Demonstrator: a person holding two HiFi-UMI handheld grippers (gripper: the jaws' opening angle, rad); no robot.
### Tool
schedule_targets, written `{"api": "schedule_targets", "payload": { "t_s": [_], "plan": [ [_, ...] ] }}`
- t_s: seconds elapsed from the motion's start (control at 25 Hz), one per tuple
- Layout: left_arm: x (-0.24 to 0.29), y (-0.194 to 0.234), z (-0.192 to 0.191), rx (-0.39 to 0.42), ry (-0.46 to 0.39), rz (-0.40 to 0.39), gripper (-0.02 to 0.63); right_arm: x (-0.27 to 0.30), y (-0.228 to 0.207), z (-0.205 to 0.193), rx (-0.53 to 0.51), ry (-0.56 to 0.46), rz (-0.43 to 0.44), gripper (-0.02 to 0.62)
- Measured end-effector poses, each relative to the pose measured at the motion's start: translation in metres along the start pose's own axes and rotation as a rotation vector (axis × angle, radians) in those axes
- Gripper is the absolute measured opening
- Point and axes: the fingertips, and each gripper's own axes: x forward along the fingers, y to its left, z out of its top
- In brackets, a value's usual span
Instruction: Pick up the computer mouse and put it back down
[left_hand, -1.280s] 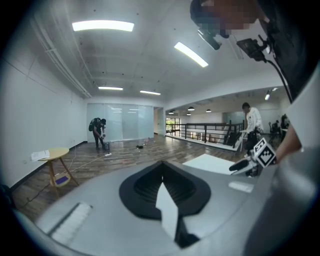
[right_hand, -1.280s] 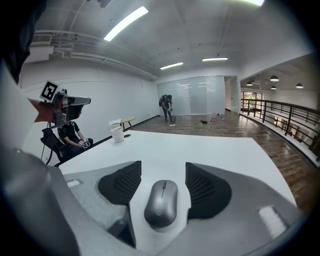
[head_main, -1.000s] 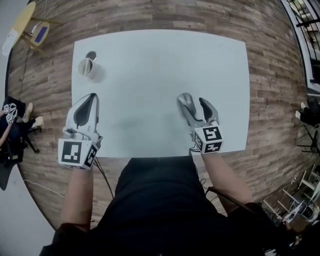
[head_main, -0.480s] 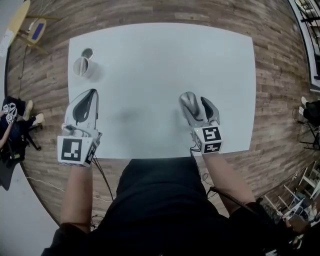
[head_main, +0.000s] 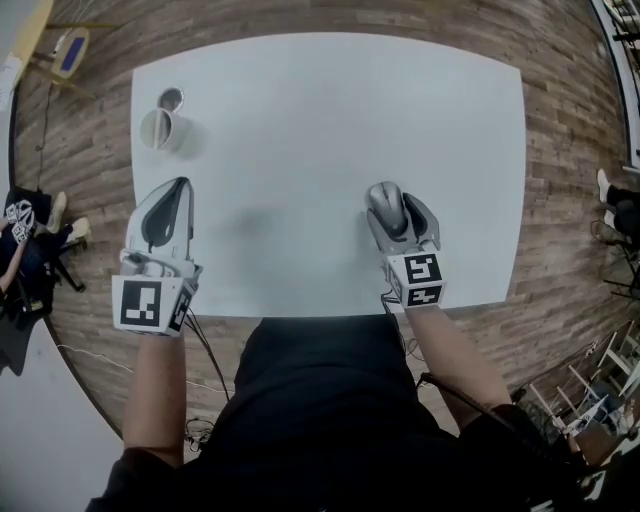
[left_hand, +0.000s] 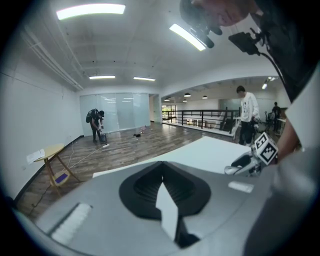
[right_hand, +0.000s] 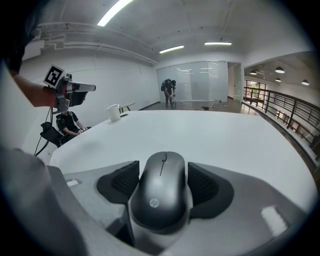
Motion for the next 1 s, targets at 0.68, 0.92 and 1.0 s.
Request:
{"api": "schedule_targets", "payload": {
  "t_s": [0.68,0.92,1.0],
  "plan": [
    [-0.006,0.005,-0.007,-0.015,0.000,0.006,0.002,0.007,0.008,-0.011,-0.051,0.083,-0.045,0.307],
    [-0.014,0.007,-0.006,-0.011,-0.009,0.021,0.002,0.011,0.005,-0.012,-0.028,0.093,-0.049,0.302],
    [-0.018,0.008,-0.006,-0.008,-0.013,0.028,0.002,0.012,0.002,-0.014,-0.031,0.096,-0.060,0.301]
  ]
}}
